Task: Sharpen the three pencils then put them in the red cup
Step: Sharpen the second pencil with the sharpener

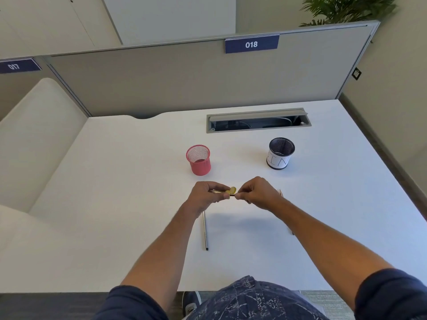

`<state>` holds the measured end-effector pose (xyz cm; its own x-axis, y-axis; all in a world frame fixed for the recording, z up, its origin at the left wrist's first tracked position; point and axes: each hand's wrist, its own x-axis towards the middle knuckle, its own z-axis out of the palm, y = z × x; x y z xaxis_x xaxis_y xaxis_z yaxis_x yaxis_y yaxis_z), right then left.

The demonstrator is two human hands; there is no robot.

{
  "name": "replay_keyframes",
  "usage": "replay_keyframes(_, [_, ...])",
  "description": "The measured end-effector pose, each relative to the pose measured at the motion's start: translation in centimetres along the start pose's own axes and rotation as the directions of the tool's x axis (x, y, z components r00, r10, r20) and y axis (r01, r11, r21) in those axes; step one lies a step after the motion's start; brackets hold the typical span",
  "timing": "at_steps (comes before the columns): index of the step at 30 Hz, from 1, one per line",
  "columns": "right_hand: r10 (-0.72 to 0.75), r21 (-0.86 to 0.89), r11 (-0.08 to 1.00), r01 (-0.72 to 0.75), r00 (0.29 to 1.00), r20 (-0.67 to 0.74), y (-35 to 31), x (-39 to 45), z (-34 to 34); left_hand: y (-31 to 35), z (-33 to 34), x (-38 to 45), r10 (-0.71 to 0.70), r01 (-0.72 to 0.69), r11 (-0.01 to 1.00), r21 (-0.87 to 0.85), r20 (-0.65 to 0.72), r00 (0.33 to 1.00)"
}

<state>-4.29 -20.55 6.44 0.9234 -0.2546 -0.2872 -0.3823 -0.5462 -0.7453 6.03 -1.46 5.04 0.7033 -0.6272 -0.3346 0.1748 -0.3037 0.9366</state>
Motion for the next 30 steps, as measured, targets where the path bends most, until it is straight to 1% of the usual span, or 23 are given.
replay_keyframes(3, [0.045,0.15,0.987,-0.063,0.992,0.12,-0.2,-0.3,-0.7,-0.3,0.2,-0.1,0.018,-0.019,1.0,0.021,0.013,1.0])
replay_keyframes(5, [0.108,0.213,0.965,-0.151,0.974,0.202,-0.1,-0.4,-1.2,-0.1,0.3,-0.1,0.03,-0.031,0.999,0.039,0.022,0.999])
replay_keyframes(7, [0.186,0.253,0.927,-0.276,0.926,0.329,0.4,-0.3,-1.4,0.3,0.5,0.0,0.055,-0.058,0.996,0.074,0.047,0.997])
replay_keyframes(8, [0.201,0.265,0.91,-0.318,0.899,0.39,0.6,-0.2,-1.5,0.4,0.6,0.0,0.065,-0.07,0.994,0.086,0.061,0.996])
replay_keyframes(10, [0.181,0.275,0.904,-0.328,0.875,0.449,1.0,-0.2,-1.4,0.6,0.6,0.0,0.069,-0.076,0.992,0.098,0.071,0.995])
replay_keyframes(12, [0.147,0.271,0.921,-0.281,0.892,0.428,1.1,-0.2,-1.3,0.5,0.6,0.1,0.065,-0.071,0.993,0.094,0.061,0.996])
replay_keyframes(16, [0.098,0.271,0.943,-0.193,0.939,0.329,1.0,-0.4,-1.2,-0.1,0.4,0.0,0.027,-0.03,0.996,0.079,0.04,0.999])
replay_keyframes(18, [0.035,0.251,0.962,-0.106,0.961,0.274,1.0,-0.4,-0.9,-0.4,0.3,0.0,0.011,-0.014,0.997,0.073,0.035,0.999])
replay_keyframes(19, [0.008,0.195,0.979,-0.053,0.974,0.225,1.0,-0.3,-0.8,-0.4,0.4,0.0,0.006,-0.008,0.998,0.062,0.029,1.0])
replay_keyframes(20, [-0.008,0.103,0.995,-0.009,0.987,0.161,1.0,-0.3,-0.6,-0.5,0.4,-0.1,-0.003,0.002,0.999,0.047,0.02,1.0])
replay_keyframes(22, [-0.022,-0.103,0.994,0.023,1.0,0.006,0.7,-0.4,-0.4,-0.5,0.4,-0.1,-0.022,0.022,1.0,0.015,0.001,1.0])
replay_keyframes(24, [-0.063,-0.234,0.971,0.042,0.994,-0.084,0.5,-0.5,-0.1,-0.5,0.3,-0.2,-0.036,0.036,0.999,-0.023,-0.01,0.999])
replay_keyframes(27, [-0.2,-0.3,0.939,0.166,0.976,-0.085,1.0,-0.2,0.3,-0.5,0.1,-0.2,-0.049,0.047,0.996,-0.072,-0.024,0.999])
replay_keyframes(30, [-0.238,-0.297,0.932,0.206,0.968,-0.077,1.2,-0.2,0.3,-0.5,-0.1,-0.3,-0.053,0.051,0.995,-0.081,-0.023,0.998])
